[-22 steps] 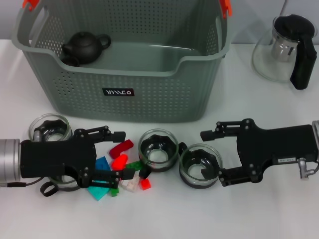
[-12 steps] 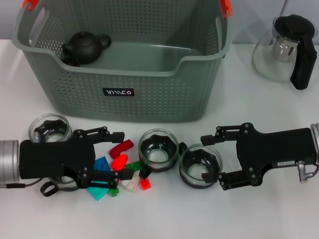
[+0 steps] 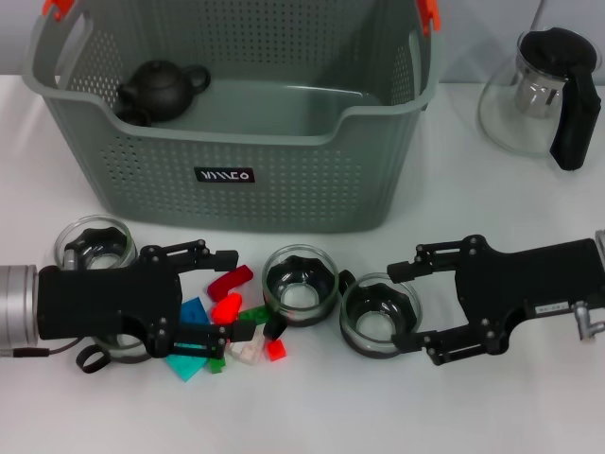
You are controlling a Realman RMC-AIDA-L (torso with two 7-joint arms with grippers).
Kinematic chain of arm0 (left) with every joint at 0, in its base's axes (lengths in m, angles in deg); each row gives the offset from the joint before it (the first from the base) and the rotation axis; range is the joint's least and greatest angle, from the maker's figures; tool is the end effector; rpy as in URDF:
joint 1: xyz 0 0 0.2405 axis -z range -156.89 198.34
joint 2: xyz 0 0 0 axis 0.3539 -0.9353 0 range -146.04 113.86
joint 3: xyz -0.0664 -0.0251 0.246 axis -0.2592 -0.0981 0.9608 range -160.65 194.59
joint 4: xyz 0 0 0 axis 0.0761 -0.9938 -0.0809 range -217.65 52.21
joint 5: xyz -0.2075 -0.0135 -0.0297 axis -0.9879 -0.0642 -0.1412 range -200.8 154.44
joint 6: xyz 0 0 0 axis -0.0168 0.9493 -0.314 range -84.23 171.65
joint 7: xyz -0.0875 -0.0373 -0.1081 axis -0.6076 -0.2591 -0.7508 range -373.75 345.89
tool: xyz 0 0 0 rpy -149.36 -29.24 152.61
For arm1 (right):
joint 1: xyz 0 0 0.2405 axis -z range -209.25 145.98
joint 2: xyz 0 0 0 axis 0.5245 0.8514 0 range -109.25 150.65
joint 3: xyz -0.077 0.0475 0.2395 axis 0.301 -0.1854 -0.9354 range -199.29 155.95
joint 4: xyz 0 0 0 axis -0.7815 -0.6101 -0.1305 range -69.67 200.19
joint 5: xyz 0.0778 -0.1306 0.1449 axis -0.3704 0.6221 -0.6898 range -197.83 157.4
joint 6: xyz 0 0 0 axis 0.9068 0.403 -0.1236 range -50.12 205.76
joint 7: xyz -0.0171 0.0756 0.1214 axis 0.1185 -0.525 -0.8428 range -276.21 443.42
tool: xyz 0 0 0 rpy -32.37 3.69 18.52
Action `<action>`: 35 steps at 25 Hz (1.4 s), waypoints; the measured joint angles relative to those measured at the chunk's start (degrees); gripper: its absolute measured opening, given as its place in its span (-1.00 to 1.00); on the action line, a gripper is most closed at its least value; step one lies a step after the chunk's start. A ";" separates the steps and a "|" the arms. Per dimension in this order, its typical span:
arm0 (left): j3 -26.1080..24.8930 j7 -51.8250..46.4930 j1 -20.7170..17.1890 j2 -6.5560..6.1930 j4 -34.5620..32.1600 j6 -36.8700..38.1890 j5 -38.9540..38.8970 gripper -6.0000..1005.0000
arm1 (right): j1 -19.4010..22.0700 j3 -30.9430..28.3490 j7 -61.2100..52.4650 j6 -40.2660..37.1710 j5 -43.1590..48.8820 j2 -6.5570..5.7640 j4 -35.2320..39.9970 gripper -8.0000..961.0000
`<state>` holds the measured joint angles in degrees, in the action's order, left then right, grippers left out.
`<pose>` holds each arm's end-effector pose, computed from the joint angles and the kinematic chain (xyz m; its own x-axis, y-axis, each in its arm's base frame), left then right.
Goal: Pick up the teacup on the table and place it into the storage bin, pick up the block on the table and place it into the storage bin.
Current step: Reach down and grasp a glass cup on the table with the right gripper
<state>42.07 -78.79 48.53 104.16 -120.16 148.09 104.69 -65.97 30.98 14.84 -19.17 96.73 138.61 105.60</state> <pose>-0.2816 0.2794 0.0049 0.8247 0.2256 0.5187 0.3144 -0.9451 -0.0887 0.2255 0.3202 -0.0168 0.9395 -0.0401 -0.3401 -0.0419 -0.9991 0.0021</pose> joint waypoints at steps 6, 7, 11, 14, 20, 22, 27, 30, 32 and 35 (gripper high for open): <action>-0.05 -0.07 0.09 0.01 0.15 -0.15 -0.07 0.80 | -2.31 0.11 -8.07 -1.80 6.29 0.70 6.07 0.68; -0.06 -0.07 0.11 0.17 0.21 -0.19 -0.09 0.80 | -3.40 0.51 -9.50 -1.82 7.94 0.94 6.94 0.68; -0.12 -0.09 0.12 0.37 0.24 -0.15 -0.15 0.80 | -5.16 1.22 -11.22 -1.75 10.35 1.38 7.33 0.67; -0.15 -0.09 0.03 0.47 0.33 -0.29 -0.19 0.80 | -6.75 2.32 -11.96 -1.16 12.52 2.09 7.33 0.67; -0.14 -0.10 -0.31 0.51 0.41 -0.37 -0.54 0.80 | -8.34 8.60 -15.05 1.56 13.13 2.35 7.27 0.68; -0.14 -0.09 -0.39 0.51 0.44 -0.37 -0.66 0.80 | -8.37 10.52 -15.96 2.89 13.14 2.39 7.26 0.63; -0.14 -0.03 -0.51 0.53 0.44 -0.41 -0.70 0.80 | -8.39 14.89 -17.99 6.35 13.14 2.43 7.19 0.53; -0.14 0.13 -0.51 0.60 0.44 -0.41 -0.70 0.80 | -8.41 16.90 -18.66 7.91 13.14 2.47 7.01 0.53; -0.14 0.21 -0.50 0.60 0.44 -0.42 -0.71 0.80 | -8.42 18.24 -19.39 8.94 13.14 2.50 7.00 0.53; -0.14 0.23 -0.49 0.61 0.49 -0.48 -0.81 0.80 | -8.44 19.85 -20.01 10.08 13.18 2.53 7.08 0.53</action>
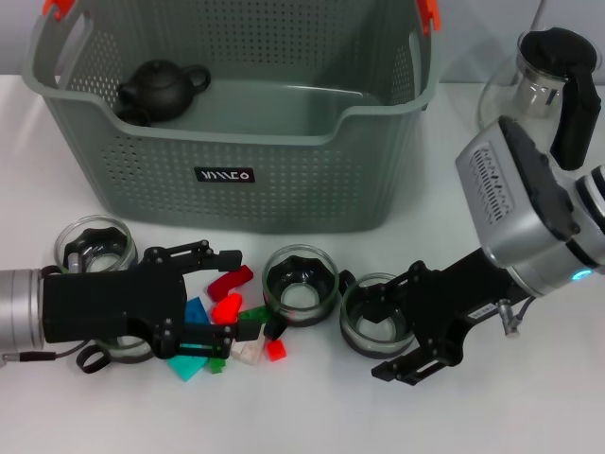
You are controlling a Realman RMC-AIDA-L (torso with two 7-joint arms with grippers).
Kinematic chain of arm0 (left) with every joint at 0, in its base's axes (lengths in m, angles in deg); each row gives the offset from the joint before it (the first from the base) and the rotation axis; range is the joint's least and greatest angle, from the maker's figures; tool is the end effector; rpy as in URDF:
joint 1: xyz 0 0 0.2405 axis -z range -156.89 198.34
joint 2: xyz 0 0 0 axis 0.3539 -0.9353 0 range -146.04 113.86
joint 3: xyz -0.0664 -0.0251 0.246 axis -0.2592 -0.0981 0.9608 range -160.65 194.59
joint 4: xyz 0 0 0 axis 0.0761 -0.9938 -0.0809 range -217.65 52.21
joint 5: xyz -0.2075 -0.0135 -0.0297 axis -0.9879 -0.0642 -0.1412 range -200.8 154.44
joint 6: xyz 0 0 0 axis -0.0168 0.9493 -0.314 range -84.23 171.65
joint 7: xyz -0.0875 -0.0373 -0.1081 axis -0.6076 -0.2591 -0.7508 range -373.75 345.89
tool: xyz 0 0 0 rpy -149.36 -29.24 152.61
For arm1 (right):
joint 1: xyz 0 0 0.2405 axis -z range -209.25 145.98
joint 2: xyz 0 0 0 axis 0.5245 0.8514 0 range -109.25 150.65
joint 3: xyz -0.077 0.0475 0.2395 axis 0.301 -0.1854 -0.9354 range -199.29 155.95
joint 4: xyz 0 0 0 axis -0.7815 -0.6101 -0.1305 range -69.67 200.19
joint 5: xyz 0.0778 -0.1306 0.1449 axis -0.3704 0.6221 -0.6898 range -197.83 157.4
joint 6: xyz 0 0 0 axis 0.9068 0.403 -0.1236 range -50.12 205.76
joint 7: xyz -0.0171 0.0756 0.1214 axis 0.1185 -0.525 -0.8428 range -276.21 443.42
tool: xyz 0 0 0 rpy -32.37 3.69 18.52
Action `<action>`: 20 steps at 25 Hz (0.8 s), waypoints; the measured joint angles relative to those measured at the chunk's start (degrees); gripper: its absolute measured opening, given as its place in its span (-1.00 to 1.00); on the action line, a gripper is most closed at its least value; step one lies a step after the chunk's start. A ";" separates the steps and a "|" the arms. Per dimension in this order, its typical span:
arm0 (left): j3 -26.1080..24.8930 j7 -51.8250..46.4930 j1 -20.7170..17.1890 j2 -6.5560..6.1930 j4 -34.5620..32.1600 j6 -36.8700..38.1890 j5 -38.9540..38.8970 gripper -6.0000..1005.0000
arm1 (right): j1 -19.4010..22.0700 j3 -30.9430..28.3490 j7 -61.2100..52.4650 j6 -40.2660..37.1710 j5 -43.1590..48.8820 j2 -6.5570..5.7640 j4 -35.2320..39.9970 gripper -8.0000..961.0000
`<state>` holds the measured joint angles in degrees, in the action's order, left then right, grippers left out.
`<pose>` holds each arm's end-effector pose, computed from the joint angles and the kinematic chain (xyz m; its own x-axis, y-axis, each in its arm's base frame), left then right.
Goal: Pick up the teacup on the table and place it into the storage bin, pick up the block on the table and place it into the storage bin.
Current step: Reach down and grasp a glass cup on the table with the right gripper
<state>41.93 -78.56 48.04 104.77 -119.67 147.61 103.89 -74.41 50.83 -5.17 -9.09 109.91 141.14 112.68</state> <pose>-0.2814 0.2772 0.0005 0.8113 0.2314 0.5369 0.3283 -0.9402 -0.0909 0.1845 0.3428 -0.0636 0.9941 0.0043 0.1082 -0.0067 -0.9949 0.1011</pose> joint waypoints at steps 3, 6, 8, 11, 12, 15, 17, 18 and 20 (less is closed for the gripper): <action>0.00 0.01 0.01 0.07 0.04 -0.02 -0.09 0.80 | -0.31 1.67 -1.29 0.75 0.27 0.07 0.30 0.53; -0.03 0.06 -0.02 0.09 0.09 -0.05 -0.09 0.80 | -1.31 2.35 -3.19 1.02 2.42 0.19 0.44 0.53; -0.09 0.10 -0.03 0.09 0.12 -0.09 -0.09 0.80 | -2.01 2.71 -4.52 1.04 3.92 0.34 0.48 0.53; -0.30 0.12 -0.05 0.19 0.13 -0.11 -0.09 0.80 | -2.97 3.69 -6.08 1.04 5.10 0.42 0.67 0.53; -0.38 0.12 -0.05 0.22 0.12 -0.11 -0.09 0.80 | -3.20 4.00 -6.30 1.07 5.45 0.44 0.72 0.53; -0.64 0.16 -0.09 0.33 0.12 -0.20 -0.09 0.80 | -3.61 5.01 -6.64 1.41 5.95 0.49 0.78 0.52; -0.69 0.18 -0.14 0.38 0.12 -0.34 -0.08 0.80 | -3.77 6.05 -7.14 2.21 5.98 0.52 0.79 0.52; -0.69 0.18 -0.17 0.43 0.12 -0.44 -0.08 0.80 | -3.82 6.76 -7.48 2.83 5.98 0.54 0.79 0.52; -0.71 0.19 -0.18 0.50 0.12 -0.66 -0.07 0.80 | -3.88 8.09 -7.93 3.80 5.99 0.57 0.80 0.52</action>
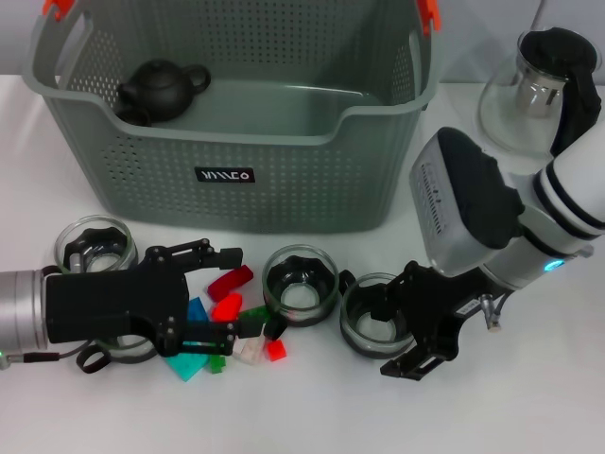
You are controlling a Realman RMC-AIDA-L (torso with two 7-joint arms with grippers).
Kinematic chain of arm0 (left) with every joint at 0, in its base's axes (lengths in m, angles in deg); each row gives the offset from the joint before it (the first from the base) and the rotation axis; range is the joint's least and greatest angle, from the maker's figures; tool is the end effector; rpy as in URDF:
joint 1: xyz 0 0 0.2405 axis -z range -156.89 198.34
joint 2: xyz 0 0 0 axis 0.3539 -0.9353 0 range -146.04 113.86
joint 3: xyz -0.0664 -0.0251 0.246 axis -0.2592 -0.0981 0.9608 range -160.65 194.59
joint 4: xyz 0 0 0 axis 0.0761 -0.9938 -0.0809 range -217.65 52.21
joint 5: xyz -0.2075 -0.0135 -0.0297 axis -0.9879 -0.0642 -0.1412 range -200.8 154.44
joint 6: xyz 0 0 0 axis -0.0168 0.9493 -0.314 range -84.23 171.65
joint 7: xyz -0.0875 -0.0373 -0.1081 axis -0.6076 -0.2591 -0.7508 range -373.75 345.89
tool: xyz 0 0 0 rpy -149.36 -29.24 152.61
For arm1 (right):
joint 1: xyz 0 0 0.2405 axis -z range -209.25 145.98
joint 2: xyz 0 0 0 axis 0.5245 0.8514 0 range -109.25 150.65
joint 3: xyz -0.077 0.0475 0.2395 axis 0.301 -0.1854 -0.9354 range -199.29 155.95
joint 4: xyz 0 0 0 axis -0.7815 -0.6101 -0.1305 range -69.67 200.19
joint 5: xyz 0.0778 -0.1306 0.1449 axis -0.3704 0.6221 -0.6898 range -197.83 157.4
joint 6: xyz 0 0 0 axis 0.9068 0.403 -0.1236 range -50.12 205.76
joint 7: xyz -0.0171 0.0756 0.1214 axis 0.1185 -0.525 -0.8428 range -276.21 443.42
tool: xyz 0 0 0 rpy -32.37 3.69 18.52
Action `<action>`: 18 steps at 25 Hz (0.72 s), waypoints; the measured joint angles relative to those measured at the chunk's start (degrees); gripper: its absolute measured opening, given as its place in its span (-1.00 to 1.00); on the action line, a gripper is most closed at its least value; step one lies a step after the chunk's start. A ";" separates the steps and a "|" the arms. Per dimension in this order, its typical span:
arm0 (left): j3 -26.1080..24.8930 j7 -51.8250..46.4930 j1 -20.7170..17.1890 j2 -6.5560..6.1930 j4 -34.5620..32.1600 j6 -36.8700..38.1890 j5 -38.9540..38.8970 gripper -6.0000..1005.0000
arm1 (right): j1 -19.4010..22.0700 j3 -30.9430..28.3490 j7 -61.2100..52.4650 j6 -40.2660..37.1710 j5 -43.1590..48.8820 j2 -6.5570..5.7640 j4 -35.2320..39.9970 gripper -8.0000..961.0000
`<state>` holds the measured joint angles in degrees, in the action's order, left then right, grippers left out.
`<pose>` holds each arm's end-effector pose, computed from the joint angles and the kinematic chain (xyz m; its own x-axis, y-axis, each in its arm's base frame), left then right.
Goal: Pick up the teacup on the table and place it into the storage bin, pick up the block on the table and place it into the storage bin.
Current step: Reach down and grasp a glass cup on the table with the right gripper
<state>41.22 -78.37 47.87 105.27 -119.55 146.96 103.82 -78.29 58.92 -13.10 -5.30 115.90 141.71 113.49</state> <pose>-0.2819 0.2770 -0.0020 0.8044 0.2349 0.5457 0.3414 -0.9345 -0.1010 0.1719 0.3508 -0.0787 0.9554 0.0508 0.2910 0.0248 -0.9954 0.0922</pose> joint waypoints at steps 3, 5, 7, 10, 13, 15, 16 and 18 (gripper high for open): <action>0.00 0.01 0.00 0.02 0.00 -0.07 0.00 0.80 | -0.04 1.35 -0.14 0.84 0.02 0.02 0.01 0.52; 0.00 0.02 0.01 0.02 0.00 -0.11 -0.01 0.80 | -0.16 2.06 -0.34 1.01 0.03 0.02 0.03 0.52; 0.00 0.08 0.01 0.02 0.00 -0.19 -0.32 0.80 | -0.39 2.95 -1.05 1.35 0.03 0.06 0.03 0.52; 0.00 0.41 -0.08 0.02 0.01 -0.24 -0.57 0.80 | -0.54 3.79 -1.68 1.71 0.42 0.11 0.03 0.52; 0.01 0.63 -0.12 0.02 0.08 -0.25 -0.60 0.80 | -0.55 3.90 -1.79 1.82 0.76 0.11 0.03 0.52; 0.01 0.65 -0.14 0.06 0.09 -0.25 -0.62 0.80 | -0.58 4.04 -1.85 1.86 0.82 0.11 0.03 0.51; 0.01 0.65 -0.14 0.07 0.09 -0.25 -0.62 0.80 | -0.63 4.15 -1.85 1.86 0.96 0.11 0.03 0.51; 0.01 0.65 -0.15 0.09 0.09 -0.25 -0.64 0.80 | -0.72 4.44 -1.85 1.87 1.39 0.14 0.07 0.51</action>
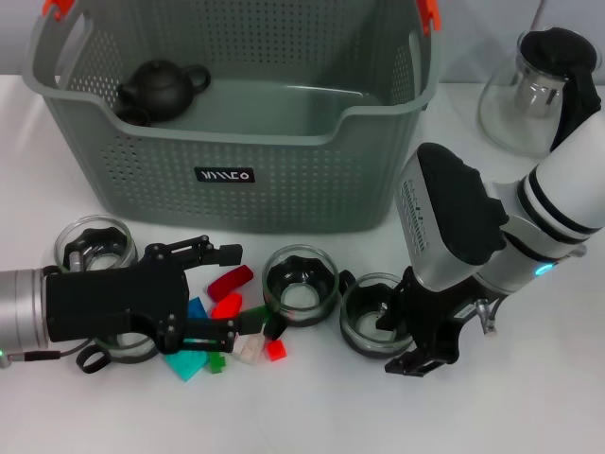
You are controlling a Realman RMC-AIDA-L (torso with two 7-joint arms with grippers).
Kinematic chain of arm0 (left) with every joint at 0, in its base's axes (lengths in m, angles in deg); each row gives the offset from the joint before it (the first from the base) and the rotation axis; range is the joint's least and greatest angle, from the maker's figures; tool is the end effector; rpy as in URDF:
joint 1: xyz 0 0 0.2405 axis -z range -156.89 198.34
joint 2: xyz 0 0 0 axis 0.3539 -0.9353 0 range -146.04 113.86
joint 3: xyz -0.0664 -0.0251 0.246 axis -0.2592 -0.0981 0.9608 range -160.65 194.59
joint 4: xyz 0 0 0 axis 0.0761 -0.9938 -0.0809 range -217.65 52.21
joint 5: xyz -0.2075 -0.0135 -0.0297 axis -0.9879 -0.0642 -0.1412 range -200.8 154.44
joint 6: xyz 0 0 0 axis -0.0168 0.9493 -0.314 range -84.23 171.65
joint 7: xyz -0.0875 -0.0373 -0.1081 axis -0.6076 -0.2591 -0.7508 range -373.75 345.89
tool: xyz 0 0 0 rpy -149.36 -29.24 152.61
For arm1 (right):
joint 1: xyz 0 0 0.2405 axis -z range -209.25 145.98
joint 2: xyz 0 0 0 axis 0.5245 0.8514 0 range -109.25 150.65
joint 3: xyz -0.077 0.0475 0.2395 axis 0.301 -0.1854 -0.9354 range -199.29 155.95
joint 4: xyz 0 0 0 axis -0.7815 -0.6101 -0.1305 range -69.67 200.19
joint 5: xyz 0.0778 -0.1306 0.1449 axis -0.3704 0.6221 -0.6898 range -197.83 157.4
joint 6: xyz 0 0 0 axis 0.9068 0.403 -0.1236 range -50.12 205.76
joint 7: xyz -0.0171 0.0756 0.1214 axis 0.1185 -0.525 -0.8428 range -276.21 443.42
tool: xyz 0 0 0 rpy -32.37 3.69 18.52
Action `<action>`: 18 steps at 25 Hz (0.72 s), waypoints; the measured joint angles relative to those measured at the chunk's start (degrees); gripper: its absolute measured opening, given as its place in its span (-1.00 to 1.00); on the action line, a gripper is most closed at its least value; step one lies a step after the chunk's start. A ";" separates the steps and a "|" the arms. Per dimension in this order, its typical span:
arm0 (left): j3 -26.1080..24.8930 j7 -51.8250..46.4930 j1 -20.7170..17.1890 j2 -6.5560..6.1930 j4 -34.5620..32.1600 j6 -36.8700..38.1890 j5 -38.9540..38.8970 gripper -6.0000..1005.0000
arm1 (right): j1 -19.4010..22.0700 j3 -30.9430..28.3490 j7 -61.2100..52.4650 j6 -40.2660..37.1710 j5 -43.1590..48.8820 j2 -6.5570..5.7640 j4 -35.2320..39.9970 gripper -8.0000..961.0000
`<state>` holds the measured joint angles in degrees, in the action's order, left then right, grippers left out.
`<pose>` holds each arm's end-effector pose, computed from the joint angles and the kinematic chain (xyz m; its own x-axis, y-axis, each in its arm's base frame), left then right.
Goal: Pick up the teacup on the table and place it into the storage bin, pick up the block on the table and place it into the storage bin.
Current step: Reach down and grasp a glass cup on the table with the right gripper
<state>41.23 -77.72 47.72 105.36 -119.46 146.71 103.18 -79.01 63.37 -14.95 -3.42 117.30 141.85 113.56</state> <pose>-0.2817 0.2774 -0.0022 0.8032 0.2233 0.5523 0.3377 -0.9344 -0.1133 0.1708 0.3500 -0.0867 0.9314 0.0891 0.3530 0.0582 -0.9935 0.0974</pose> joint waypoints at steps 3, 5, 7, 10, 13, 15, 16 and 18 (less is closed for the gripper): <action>0.00 -0.01 -0.01 0.01 0.00 0.00 -0.02 0.80 | -0.08 0.25 -0.03 0.12 0.32 0.04 0.04 0.36; 0.00 0.00 -0.01 0.01 0.00 0.00 -0.04 0.80 | -0.09 0.28 -0.42 0.51 0.32 0.05 0.08 0.21; 0.00 -0.01 -0.03 0.01 0.00 0.00 -0.06 0.80 | -0.10 0.27 -1.24 0.84 0.32 0.06 0.11 0.05; 0.00 -0.01 -0.11 0.01 0.00 0.00 -0.13 0.80 | -0.37 0.23 -2.67 0.91 0.32 0.06 0.13 -0.26; 0.00 0.01 -0.16 0.01 0.00 -0.05 -0.17 0.80 | -0.63 0.27 -3.26 0.70 0.32 0.06 0.14 -0.54; 0.00 0.03 -0.20 0.02 0.00 -0.14 -0.23 0.80 | -0.66 0.20 -3.40 0.56 0.30 0.05 0.15 -0.69; 0.00 0.04 -0.20 0.02 0.00 -0.14 -0.23 0.80 | -0.66 0.12 -3.45 0.51 0.30 0.05 0.15 -0.77; 0.00 0.05 -0.20 0.02 0.00 -0.16 -0.24 0.80 | -0.66 -0.05 -3.46 0.35 0.31 0.05 0.15 -0.85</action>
<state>41.23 -77.67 47.52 105.38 -119.46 146.54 102.94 -79.67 63.32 -18.41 -3.07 117.60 141.90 113.70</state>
